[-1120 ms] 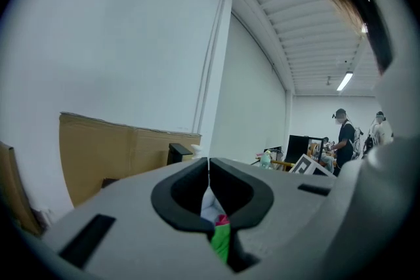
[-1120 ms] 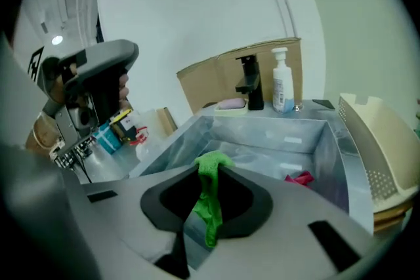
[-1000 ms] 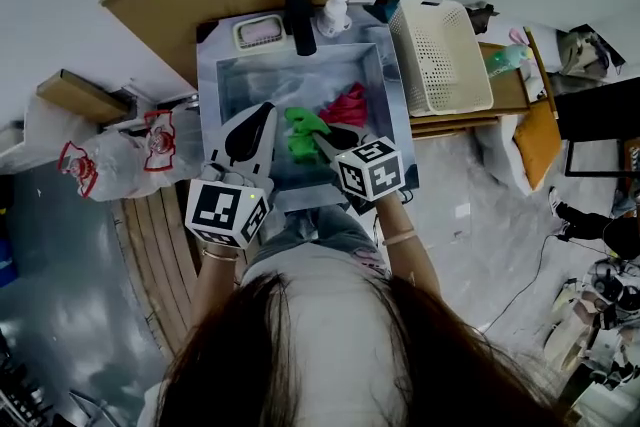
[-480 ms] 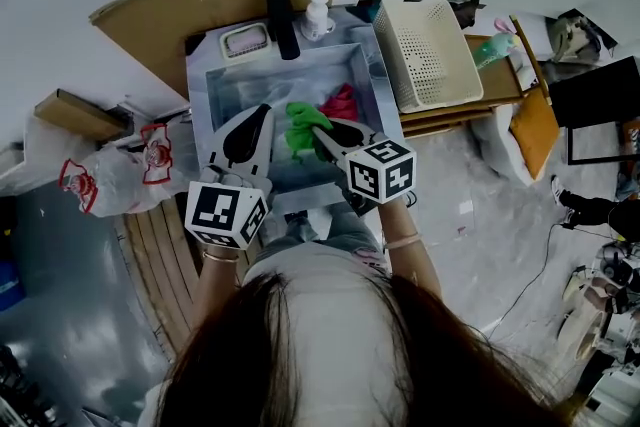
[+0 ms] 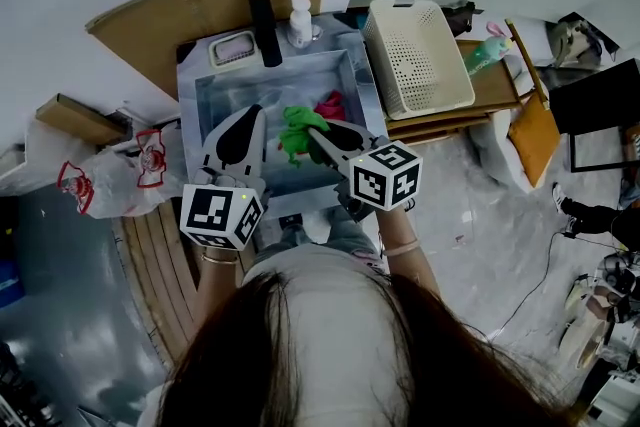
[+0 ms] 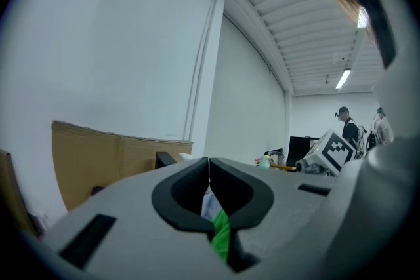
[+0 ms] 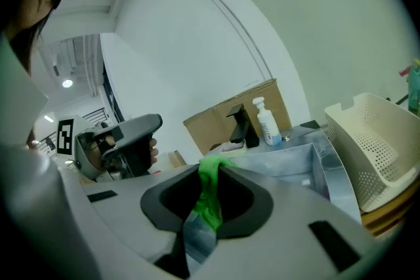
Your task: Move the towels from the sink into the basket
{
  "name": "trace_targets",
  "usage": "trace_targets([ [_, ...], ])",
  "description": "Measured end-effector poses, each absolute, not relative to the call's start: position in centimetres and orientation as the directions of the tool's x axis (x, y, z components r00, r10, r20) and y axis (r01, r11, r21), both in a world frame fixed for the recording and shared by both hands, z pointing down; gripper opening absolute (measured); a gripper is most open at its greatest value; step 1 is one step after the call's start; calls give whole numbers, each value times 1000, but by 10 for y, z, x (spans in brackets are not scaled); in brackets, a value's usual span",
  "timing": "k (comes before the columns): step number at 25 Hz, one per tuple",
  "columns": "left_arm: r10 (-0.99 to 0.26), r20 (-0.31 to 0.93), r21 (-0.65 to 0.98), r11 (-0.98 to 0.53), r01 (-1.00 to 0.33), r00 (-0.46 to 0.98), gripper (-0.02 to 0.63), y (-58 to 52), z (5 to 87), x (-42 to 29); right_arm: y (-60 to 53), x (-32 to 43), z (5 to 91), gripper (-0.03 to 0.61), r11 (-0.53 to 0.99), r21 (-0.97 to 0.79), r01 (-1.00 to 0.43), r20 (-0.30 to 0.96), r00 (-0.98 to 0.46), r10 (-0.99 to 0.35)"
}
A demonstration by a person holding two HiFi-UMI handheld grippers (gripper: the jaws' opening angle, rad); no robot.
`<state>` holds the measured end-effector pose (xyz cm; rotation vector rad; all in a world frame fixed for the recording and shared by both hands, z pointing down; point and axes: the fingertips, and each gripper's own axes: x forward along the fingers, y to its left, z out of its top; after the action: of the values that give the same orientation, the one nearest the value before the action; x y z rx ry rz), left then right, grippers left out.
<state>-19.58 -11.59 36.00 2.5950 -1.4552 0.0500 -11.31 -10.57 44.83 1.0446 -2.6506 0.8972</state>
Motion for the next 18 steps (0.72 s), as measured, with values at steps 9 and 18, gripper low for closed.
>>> trace_targets([
  [9,-859,94,109,-494,-862,504,8,-115,349,-164,-103,-89,424,80,618,-499,-607,278,-788,-549],
  [18,-858,95,94,-497,-862,505,8,-115,341,-129,-106,-54,403,80,606,-539,-585,222,-793,-568],
])
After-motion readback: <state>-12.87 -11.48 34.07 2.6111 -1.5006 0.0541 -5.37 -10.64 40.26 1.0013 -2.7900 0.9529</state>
